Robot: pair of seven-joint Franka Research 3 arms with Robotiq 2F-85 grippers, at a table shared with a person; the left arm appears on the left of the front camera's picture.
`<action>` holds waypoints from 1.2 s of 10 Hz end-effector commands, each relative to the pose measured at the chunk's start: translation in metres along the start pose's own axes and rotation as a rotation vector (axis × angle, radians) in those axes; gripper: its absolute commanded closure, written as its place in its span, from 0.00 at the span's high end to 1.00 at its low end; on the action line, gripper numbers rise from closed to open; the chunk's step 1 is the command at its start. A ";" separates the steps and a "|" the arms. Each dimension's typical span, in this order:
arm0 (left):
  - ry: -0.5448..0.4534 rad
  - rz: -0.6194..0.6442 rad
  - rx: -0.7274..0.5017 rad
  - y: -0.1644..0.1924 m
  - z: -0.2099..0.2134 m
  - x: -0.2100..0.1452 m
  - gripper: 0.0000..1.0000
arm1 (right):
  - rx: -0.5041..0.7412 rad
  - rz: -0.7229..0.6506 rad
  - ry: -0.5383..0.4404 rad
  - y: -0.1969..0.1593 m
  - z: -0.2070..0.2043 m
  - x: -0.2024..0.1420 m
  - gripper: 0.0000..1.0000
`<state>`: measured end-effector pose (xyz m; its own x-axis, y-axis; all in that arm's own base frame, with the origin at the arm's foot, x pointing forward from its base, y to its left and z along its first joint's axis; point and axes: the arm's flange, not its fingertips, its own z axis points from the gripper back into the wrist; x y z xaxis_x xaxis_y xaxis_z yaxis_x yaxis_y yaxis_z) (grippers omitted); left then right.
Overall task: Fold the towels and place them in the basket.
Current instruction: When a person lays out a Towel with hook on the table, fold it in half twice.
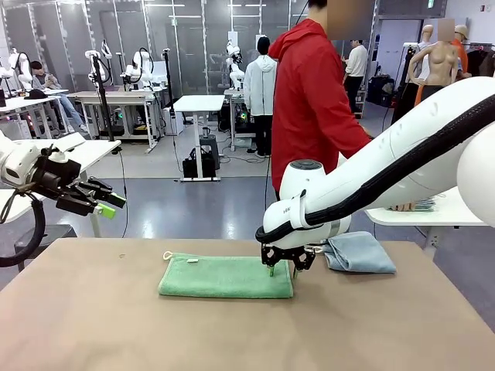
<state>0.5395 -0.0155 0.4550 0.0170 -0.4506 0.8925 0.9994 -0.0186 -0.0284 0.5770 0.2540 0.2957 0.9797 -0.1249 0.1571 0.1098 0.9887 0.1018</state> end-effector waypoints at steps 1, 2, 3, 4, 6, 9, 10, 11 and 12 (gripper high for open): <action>-0.003 0.010 -0.011 0.001 0.001 0.003 0.63 | -0.033 -0.010 -0.020 0.006 0.000 0.005 0.67; -0.003 0.010 -0.011 0.001 0.001 0.003 0.63 | -0.035 -0.011 -0.019 0.006 0.000 0.005 0.48; -0.003 0.010 -0.011 0.001 0.001 0.003 0.63 | -0.039 -0.014 -0.010 0.007 0.000 0.005 0.48; -0.003 0.010 -0.011 0.001 0.001 0.003 0.63 | -0.043 -0.015 -0.006 0.007 -0.001 0.005 0.48; -0.003 0.010 -0.011 0.001 0.001 0.003 0.63 | -0.047 -0.015 -0.003 0.006 -0.003 0.005 0.48; -0.003 0.010 -0.011 0.001 0.001 0.003 0.63 | -0.045 -0.007 -0.001 0.007 -0.004 0.005 0.28; -0.003 0.010 -0.011 0.001 0.001 0.003 0.63 | -0.050 -0.007 -0.003 0.007 -0.004 0.005 0.08; -0.003 0.010 -0.011 0.001 0.001 0.003 0.63 | -0.079 -0.011 -0.019 0.008 -0.005 0.005 0.22; -0.003 0.010 -0.011 0.001 0.001 0.003 0.63 | -0.099 -0.014 -0.031 0.008 -0.006 0.004 0.00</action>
<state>0.5395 -0.0155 0.4550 0.0170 -0.4506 0.8925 0.9994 -0.0186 -0.0284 0.5789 0.2552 0.2943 0.9809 -0.1079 0.1618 0.0981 0.9929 0.0671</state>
